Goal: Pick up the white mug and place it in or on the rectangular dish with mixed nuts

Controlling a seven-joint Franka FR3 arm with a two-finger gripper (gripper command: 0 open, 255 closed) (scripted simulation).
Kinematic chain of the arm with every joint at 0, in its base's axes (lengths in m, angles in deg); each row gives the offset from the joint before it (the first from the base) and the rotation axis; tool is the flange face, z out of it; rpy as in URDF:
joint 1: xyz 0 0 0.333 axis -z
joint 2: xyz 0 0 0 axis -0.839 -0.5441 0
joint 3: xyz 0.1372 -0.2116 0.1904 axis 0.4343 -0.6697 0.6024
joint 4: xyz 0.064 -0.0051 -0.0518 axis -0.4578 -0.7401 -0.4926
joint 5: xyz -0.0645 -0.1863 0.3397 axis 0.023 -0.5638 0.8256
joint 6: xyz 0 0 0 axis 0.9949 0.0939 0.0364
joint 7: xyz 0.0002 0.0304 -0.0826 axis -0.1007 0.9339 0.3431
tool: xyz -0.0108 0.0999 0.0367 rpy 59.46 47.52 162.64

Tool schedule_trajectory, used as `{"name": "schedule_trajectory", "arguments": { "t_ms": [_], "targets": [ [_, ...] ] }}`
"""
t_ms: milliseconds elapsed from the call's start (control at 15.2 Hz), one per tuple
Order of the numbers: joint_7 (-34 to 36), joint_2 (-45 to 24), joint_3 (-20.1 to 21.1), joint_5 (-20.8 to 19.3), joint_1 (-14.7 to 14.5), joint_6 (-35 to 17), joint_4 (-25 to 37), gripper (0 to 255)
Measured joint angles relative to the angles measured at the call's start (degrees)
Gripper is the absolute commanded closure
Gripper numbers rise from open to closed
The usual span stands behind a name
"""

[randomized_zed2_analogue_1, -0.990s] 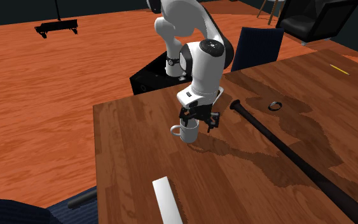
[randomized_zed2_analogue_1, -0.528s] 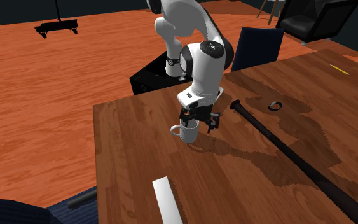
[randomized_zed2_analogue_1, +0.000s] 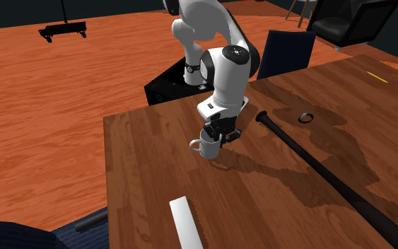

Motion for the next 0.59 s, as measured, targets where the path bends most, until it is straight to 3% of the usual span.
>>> {"name": "schedule_trajectory", "arguments": {
  "t_ms": [594],
  "targets": [
    [-0.60, 1.47, 0.48, 0.80, 0.01, 3.56, 2.24, 255]
  ]
}}
